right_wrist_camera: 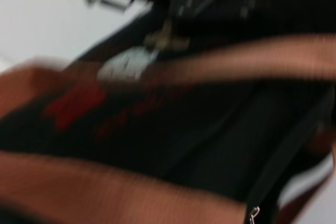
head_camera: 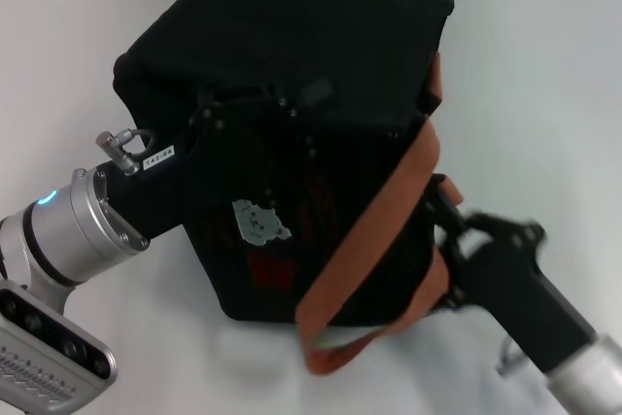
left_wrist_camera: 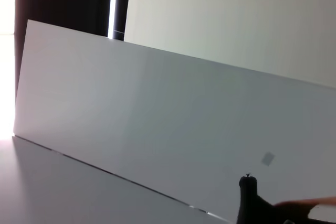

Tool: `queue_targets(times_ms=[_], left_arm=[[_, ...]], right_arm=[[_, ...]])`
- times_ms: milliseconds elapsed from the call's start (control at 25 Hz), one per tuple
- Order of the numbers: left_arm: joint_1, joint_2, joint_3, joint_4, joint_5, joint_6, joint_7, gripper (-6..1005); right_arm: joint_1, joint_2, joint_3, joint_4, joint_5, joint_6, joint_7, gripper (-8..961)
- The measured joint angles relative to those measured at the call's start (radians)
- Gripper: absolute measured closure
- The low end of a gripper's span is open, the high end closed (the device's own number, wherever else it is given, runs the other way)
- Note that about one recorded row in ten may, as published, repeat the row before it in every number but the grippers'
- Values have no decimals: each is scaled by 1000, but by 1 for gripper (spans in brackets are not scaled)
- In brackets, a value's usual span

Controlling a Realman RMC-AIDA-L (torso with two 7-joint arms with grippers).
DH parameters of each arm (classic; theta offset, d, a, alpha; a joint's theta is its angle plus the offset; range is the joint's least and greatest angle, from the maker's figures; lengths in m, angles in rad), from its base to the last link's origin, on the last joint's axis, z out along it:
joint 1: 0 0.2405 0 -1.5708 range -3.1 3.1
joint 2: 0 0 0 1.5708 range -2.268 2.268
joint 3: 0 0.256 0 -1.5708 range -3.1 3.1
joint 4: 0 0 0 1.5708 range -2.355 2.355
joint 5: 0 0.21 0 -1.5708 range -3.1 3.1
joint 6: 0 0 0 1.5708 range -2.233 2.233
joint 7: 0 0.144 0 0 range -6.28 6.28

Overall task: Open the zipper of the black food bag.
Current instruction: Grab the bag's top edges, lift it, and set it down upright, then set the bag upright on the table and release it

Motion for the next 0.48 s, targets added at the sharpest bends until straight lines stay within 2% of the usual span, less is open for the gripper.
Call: queue_targets(times_ms=[80, 240, 280, 320, 400, 440, 480], left_arm=[[-1, 0, -4, 0, -2, -3, -8, 851], [-5, 0, -28, -21, -4, -9, -52, 849], [1, 0, -82, -69, -4, -20, -62, 849], [1, 0, -82, -69, -4, -20, -62, 849], [22, 0, -161, -125, -5, -41, -87, 848], [41, 0, -211, -157, -5, -55, -123, 847], [88, 0, -287, -203, -5, -82, -222, 847]], right_arm=[[-50, 0, 2, -20, 0, -36, 21, 955], [-63, 0, 1, -21, 0, -147, 95, 955], [-66, 0, 6, -24, 0, -228, 166, 953], [-66, 0, 6, -24, 0, -228, 166, 951], [-66, 0, 13, -37, 7, -291, 241, 946], [-67, 0, 16, -46, 12, -325, 290, 944], [-68, -2, 21, -71, 22, -390, 398, 942]])
